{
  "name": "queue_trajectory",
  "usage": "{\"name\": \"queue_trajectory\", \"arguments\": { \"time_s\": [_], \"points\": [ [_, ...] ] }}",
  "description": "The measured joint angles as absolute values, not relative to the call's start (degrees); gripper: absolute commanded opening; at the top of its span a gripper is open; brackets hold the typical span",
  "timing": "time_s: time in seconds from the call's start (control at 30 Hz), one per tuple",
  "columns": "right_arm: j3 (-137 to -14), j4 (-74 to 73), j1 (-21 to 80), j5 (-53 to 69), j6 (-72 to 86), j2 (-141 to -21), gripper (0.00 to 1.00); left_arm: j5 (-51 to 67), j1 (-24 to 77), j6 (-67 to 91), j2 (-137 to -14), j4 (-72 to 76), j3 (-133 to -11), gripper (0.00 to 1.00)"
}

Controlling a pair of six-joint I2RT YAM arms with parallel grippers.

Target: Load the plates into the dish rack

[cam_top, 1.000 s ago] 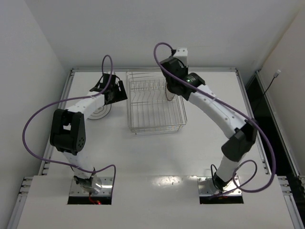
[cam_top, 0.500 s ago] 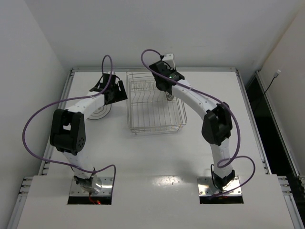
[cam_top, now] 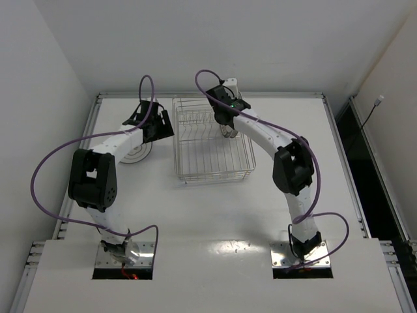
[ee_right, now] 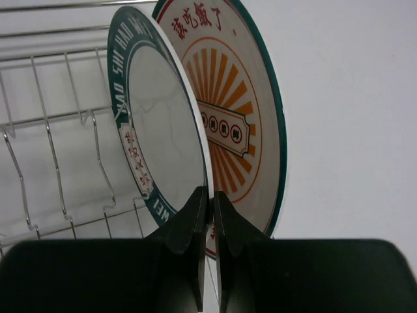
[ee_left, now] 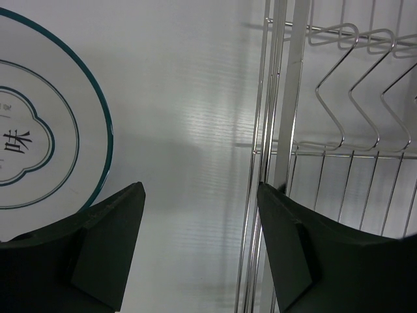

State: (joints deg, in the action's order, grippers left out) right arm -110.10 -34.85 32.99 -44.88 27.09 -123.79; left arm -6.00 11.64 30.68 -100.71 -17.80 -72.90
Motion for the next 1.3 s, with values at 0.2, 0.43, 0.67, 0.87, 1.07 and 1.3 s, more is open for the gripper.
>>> {"name": "queue_trajectory", "arguments": {
  "time_s": [0.2,0.43,0.67,0.87,1.07,1.3],
  "points": [
    [-110.06,-37.5,32.6,-41.32,28.69,-123.09,0.52,-12.03,11.64,31.86,-100.71,-19.73,-72.9,0.83],
    [-102.15,-39.59,36.03,-40.1,30.04,-109.8,0.65,-20.25,7.33,39.11,-100.44,-23.57,-71.92,0.94],
    [-73.03,-24.38,40.01,-28.18,30.3,-77.73,0.65,-4.03,-10.76,44.25,-99.09,-15.16,-61.91,0.94],
    [-62.57,-17.08,40.6,-20.71,29.76,-75.96,0.65,10.52,-21.15,48.03,-100.55,-6.17,-55.92,0.94],
    [-61.49,-15.62,41.04,-17.85,28.91,-78.94,0.65,16.93,-21.5,48.97,-102.85,-1.52,-55.92,0.94],
    [-61.49,-13.98,41.04,-17.32,28.53,-78.94,0.65,21.98,-23.14,50.57,-104.68,0.95,-56.03,0.81]
  ]
}}
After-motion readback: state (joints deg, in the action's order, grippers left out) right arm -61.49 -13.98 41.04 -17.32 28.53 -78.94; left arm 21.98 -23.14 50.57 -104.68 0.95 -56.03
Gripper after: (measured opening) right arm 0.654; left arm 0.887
